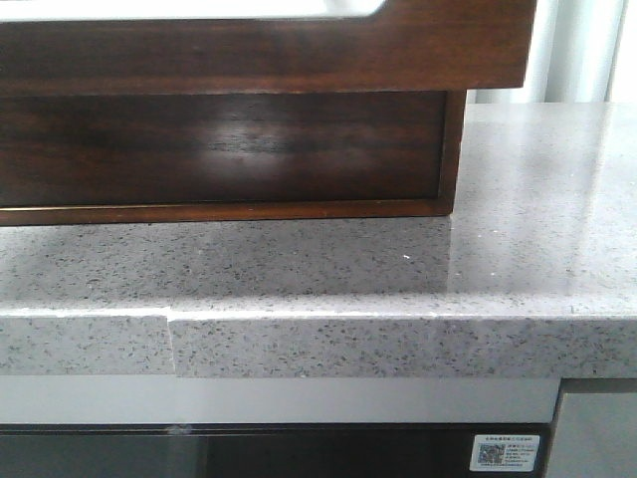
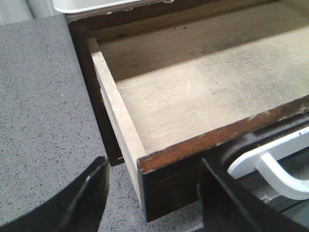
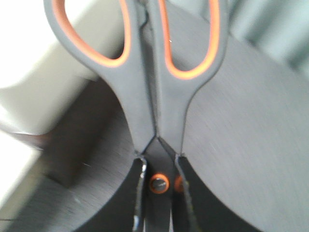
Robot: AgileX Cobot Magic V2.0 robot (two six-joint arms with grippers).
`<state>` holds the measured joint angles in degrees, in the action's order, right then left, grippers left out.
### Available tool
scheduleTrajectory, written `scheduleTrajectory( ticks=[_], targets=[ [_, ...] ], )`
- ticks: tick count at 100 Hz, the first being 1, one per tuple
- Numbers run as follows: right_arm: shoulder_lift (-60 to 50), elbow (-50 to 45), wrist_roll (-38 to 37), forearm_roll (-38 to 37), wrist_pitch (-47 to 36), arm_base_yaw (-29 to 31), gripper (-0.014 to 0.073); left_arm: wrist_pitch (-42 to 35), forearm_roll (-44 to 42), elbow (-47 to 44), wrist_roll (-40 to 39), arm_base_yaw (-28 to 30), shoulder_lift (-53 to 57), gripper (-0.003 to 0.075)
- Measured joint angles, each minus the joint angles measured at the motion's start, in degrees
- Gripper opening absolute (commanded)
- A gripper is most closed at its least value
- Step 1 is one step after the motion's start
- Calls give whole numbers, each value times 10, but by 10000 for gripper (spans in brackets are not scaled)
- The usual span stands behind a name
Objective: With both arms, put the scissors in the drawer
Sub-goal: 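Lift the scissors with the right gripper and carry them over the drawer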
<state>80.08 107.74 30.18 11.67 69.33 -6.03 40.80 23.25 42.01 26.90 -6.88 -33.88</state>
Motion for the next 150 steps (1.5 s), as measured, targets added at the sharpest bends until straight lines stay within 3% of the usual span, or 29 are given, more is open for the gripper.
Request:
scheduleTrajectory(
  ticks=[41,72,98,117,126,142,150],
  targets=[
    [8,3,167,69,-41,-214,-31,0,0,0,0,0,0,385],
    [108,3,211,22,-36,-330,-31,0,0,0,0,0,0,385],
    [180,3,206,-64,-35,-347,-31,0,0,0,0,0,0,385],
    [197,3,202,-82,-5,-347,-24,0,0,0,0,0,0,385],
    [198,3,196,-86,1,-347,21,0,0,0,0,0,0,385],
    [198,3,189,-91,1,-347,188,0,0,0,0,0,0,385],
    [198,7,184,-93,3,-347,211,0,0,0,0,0,0,385]
  ],
)
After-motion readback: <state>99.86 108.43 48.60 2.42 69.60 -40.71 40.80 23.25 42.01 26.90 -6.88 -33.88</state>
